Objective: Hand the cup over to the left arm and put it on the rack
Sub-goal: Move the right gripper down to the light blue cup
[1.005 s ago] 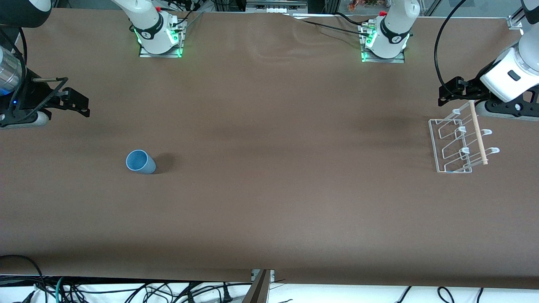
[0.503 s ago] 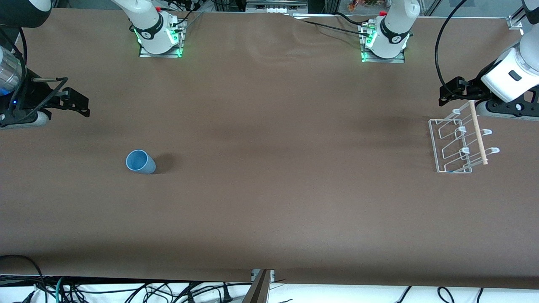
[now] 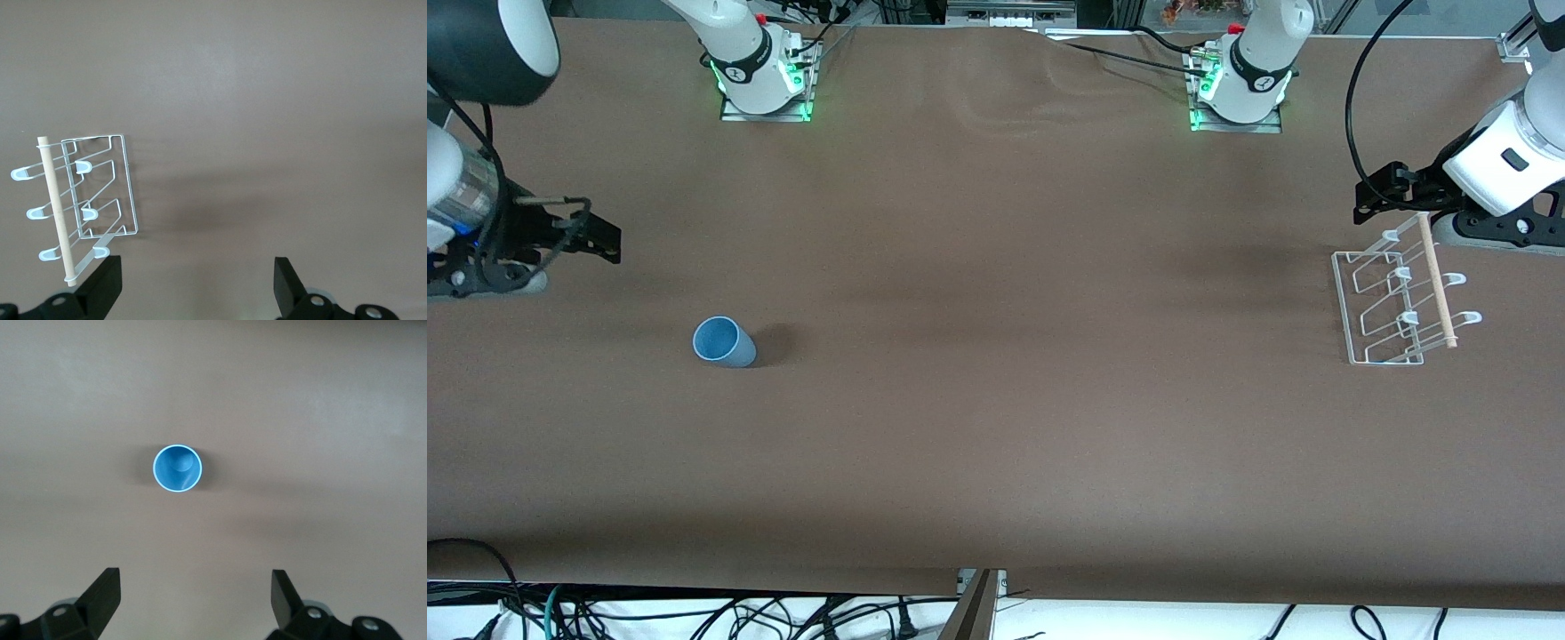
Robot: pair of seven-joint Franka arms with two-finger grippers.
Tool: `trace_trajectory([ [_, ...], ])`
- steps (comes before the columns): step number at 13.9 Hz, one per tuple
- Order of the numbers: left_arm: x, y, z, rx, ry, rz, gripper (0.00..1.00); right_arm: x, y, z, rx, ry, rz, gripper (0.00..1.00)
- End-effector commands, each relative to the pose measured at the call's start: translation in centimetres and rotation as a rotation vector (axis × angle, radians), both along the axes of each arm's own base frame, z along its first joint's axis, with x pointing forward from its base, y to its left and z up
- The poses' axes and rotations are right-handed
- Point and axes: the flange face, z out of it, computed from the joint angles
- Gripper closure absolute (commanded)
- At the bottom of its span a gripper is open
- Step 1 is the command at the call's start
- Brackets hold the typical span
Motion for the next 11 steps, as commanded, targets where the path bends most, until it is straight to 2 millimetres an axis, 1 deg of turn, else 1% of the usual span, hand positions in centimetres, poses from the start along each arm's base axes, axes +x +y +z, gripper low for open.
trace_trajectory([
  [1,0.0,0.1,0.5,-0.016,0.004,0.002,0.00,2.2,-0.8,-3.8,-0.018,0.038,-0.006,0.00],
  [2,0.0,0.1,0.4,-0.016,0.007,0.002,0.00,2.6,-1.1,-5.1,-0.013,0.046,-0.012,0.00],
  [3,0.0,0.1,0.5,-0.016,0.006,0.002,0.00,3.2,-1.1,-7.2,-0.012,0.069,-0.013,0.00],
  [6,-0.1,0.0,0.4,-0.016,0.012,0.000,0.00,4.6,-1.1,-12.4,-0.007,0.117,-0.014,0.00],
  [8,-0.1,0.0,0.4,-0.015,0.013,0.000,0.00,4.8,-1.3,-16.1,0.018,0.142,-0.027,0.00],
  [9,-0.1,0.0,0.4,-0.016,0.012,0.000,0.00,4.7,-1.3,-17.5,0.023,0.146,-0.027,0.00],
  [11,-0.1,0.0,0.4,-0.016,0.012,0.000,0.00,4.3,-1.4,-19.6,0.024,0.131,-0.025,0.00],
])
